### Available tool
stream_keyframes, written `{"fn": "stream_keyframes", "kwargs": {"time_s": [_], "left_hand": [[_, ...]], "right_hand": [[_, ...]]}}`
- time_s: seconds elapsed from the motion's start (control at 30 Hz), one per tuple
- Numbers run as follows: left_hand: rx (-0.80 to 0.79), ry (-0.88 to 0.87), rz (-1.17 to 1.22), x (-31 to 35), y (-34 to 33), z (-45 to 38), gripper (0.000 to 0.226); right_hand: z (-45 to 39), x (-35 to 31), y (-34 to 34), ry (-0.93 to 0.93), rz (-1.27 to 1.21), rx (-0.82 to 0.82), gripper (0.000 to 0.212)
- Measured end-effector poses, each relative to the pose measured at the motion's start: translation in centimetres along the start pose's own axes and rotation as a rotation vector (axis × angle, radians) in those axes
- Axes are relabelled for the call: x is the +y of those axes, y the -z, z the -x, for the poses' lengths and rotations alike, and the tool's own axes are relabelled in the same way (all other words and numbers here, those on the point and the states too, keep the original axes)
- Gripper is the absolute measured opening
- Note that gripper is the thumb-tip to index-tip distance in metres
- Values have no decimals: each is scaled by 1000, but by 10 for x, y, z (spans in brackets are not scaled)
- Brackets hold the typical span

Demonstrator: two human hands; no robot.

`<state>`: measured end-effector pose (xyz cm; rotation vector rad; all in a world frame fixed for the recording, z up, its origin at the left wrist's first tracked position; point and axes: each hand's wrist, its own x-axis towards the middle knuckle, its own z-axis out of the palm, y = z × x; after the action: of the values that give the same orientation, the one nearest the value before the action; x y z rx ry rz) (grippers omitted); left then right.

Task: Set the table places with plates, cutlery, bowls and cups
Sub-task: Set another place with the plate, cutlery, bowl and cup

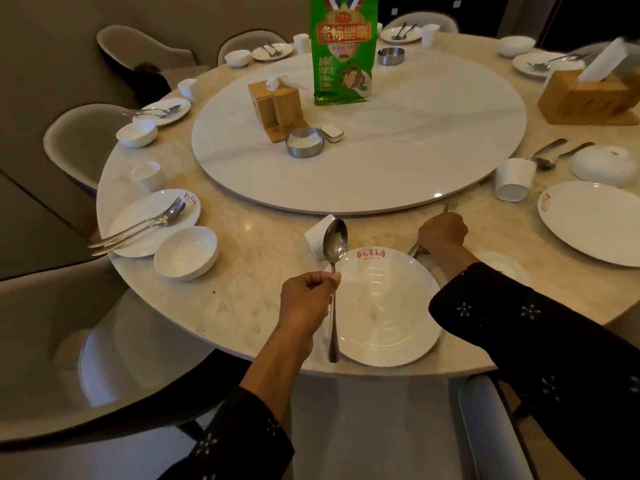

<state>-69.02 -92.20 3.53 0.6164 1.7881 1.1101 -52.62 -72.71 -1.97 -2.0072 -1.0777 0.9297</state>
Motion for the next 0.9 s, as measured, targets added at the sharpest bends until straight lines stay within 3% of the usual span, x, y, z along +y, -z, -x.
{"fn": "stream_keyframes", "kwargs": {"time_s": [0.17,0.37,0.5,0.57,0.7,0.9], "left_hand": [[0,34,27,8,0,3,7],[18,58,108,15,-5,10,4],[55,58,141,6,-12,17,4],[79,41,115,-2,-16,20,7],[93,5,-8,-20,-25,25,13],[91,-21,-147,-32,-38,27,12]], "right_hand": [[4,3,15,-89,-246,-1,32],[36,-18,52,52,-509,-58,32],[70,-22,76,215,-484,-152,17],[88,-14,81,185,-410,-266,6],[121,20,79,82,-201,-501,8],[147,55,66,51,-69,-536,9]]}}
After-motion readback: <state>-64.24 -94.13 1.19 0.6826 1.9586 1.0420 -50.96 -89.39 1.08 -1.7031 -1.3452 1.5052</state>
